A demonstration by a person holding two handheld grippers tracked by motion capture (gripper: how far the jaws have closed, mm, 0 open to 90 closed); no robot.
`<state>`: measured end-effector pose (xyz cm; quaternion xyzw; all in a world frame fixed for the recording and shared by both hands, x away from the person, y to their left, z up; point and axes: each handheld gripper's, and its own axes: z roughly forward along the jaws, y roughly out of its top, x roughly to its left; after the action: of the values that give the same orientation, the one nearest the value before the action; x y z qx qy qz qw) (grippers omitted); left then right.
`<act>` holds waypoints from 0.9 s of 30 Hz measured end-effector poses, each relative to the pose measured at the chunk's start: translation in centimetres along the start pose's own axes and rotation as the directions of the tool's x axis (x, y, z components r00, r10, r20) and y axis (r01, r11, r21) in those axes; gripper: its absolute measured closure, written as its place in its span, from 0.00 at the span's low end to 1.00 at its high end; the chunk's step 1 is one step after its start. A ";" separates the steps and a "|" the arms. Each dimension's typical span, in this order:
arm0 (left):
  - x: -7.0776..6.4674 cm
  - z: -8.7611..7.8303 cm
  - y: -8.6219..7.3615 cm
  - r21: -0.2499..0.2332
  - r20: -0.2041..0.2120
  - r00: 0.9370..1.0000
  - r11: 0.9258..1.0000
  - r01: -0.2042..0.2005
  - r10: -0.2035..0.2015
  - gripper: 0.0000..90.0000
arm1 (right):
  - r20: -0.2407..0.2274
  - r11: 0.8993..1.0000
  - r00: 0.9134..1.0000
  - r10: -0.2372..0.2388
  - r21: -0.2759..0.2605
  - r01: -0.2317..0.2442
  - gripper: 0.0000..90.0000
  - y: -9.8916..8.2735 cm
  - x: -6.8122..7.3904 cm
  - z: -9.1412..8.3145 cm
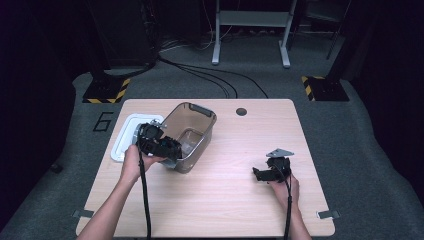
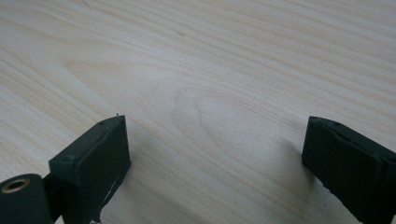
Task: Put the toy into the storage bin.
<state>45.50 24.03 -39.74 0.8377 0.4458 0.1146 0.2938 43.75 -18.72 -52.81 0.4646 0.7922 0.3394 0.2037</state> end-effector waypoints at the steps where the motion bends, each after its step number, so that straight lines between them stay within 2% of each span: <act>1: 0.0 0.0 0.0 0.000 0.000 1.000 1.000 0.001 -0.001 0.27 | 0.000 1.000 1.000 0.000 0.000 0.000 0.07 0.0 0.0 0.0; 13: -0.1 -0.1 -0.5 -0.026 -0.002 1.000 0.999 0.019 -0.019 0.27 | 0.000 1.000 1.000 0.001 0.000 -0.001 0.07 0.0 0.0 0.0; 27: -0.1 0.0 -0.8 -0.042 -0.011 1.000 0.999 0.006 -0.007 0.27 | 0.000 1.000 1.000 0.002 0.000 -0.002 0.07 0.0 0.0 0.0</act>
<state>44.94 24.30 -40.16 0.8293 0.4477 0.1276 0.3092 43.74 -18.71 -52.80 0.4655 0.7917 0.3396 0.2031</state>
